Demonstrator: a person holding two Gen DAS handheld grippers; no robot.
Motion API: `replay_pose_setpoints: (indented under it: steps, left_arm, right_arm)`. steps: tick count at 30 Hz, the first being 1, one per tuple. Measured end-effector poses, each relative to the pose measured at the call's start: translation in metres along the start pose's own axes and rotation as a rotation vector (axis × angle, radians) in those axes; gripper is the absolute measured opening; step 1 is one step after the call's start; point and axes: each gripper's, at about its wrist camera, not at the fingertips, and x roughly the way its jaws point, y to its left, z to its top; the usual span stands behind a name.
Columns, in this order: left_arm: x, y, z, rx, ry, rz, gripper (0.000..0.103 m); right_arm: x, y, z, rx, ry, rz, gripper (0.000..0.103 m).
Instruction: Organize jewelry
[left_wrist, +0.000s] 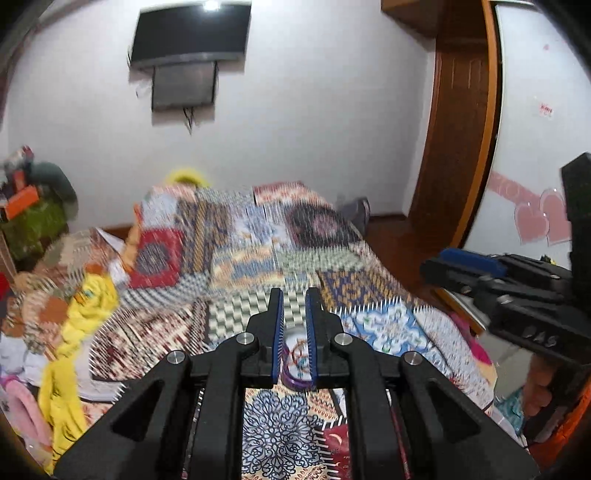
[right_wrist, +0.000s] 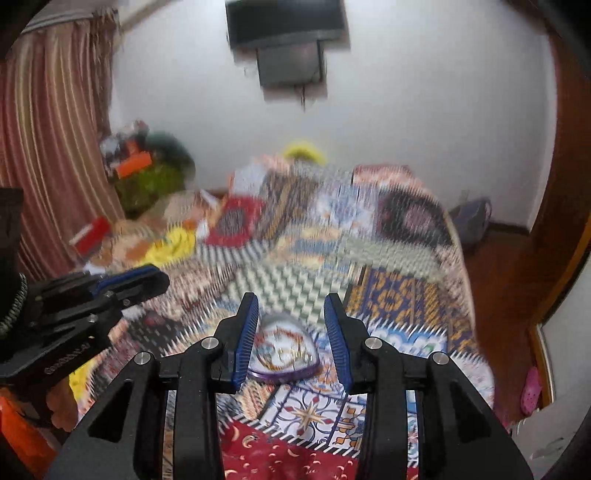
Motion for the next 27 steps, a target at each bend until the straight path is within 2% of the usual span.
replay_pose_setpoints:
  steps: [4, 5, 7, 9, 10, 12, 15, 16, 18, 20, 27]
  left_arm:
    - [-0.047, -0.013, 0.011, 0.030, -0.115, 0.003, 0.011]
    - [-0.058, -0.016, 0.012, 0.032, -0.144, 0.000, 0.013]
    - [-0.082, -0.021, 0.014, 0.030, -0.201, -0.003, 0.025]
    - [-0.103, -0.025, 0.013, 0.025, -0.253, 0.017, 0.042]
    - [-0.110, -0.026, 0.012, 0.025, -0.273, 0.026, 0.046]
    - [-0.126, -0.030, 0.010, 0.025, -0.310, 0.047, 0.066]
    - [-0.140, -0.032, 0.003, 0.011, -0.354, 0.075, 0.089]
    - [-0.144, -0.033, 0.001, 0.009, -0.368, 0.086, 0.091]
    - [-0.149, -0.035, -0.003, 0.012, -0.376, 0.106, 0.094]
    - [-0.150, -0.037, -0.006, 0.013, -0.378, 0.118, 0.096]
    - [-0.152, -0.038, -0.014, -0.005, -0.369, 0.119, 0.099]
  right_arm:
    - [-0.055, 0.015, 0.010, -0.015, -0.156, -0.030, 0.034]
    - [-0.070, 0.020, 0.011, -0.022, -0.199, -0.040, 0.034]
    - [-0.097, 0.029, 0.010, -0.035, -0.278, -0.057, 0.034]
    - [-0.117, 0.039, 0.007, -0.051, -0.337, -0.081, 0.034]
    - [-0.126, 0.043, 0.004, -0.060, -0.364, -0.097, 0.036]
    - [-0.137, 0.049, 0.000, -0.065, -0.406, -0.121, 0.053]
    - [-0.152, 0.056, -0.010, -0.051, -0.466, -0.164, 0.075]
    - [-0.154, 0.057, -0.013, -0.044, -0.476, -0.181, 0.078]
    - [-0.155, 0.059, -0.017, -0.031, -0.487, -0.206, 0.092]
    - [-0.154, 0.058, -0.020, -0.015, -0.490, -0.227, 0.103]
    - [-0.155, 0.054, -0.023, 0.005, -0.451, -0.240, 0.103]
